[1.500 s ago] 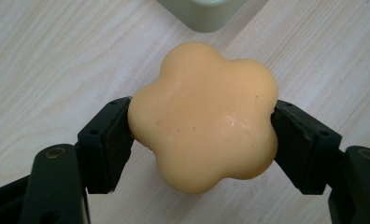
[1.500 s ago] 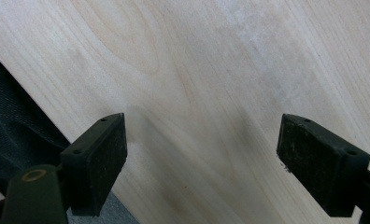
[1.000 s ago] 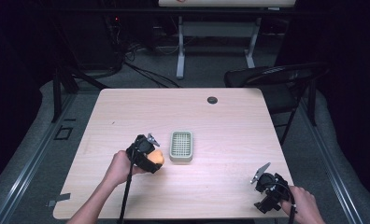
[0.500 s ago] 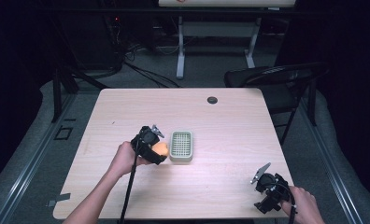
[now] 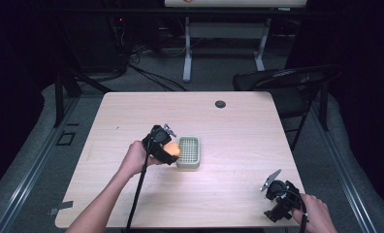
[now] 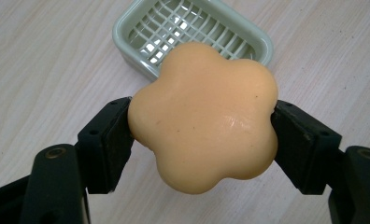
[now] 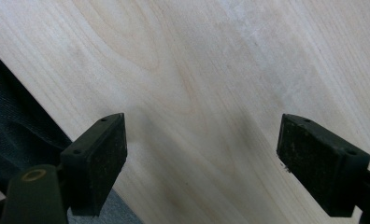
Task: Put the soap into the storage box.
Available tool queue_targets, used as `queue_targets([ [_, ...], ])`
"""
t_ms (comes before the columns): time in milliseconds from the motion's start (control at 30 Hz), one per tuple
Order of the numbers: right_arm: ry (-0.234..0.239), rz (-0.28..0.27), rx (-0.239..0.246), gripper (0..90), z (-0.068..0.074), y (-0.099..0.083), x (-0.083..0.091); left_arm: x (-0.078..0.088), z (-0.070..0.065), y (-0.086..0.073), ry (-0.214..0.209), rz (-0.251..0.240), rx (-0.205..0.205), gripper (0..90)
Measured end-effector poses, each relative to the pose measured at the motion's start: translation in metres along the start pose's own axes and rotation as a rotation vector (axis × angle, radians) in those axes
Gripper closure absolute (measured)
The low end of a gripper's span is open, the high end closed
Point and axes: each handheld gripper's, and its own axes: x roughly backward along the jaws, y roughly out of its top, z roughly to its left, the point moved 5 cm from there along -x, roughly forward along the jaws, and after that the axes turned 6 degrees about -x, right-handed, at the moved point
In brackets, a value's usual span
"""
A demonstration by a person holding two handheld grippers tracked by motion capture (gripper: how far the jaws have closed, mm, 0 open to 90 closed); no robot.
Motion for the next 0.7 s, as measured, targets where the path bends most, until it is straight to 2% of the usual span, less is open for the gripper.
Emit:
queue_targets([
  [200, -0.003, 0.010, 0.008, 15.8, -0.001, 0.000, 0.001, -0.003, 0.002, 0.011, 0.000, 0.007, -0.019, 26.7],
  [367, 0.002, 0.011, 0.001, 15.8, -0.001, -0.001, 0.000, -0.005, 0.005, 0.015, 0.003, -0.015, -0.009, 26.7],
  [700, -0.006, -0.006, -0.009, 15.7, -0.001, -0.001, 0.000, -0.010, 0.009, 0.022, 0.002, -0.004, -0.017, 26.7],
])
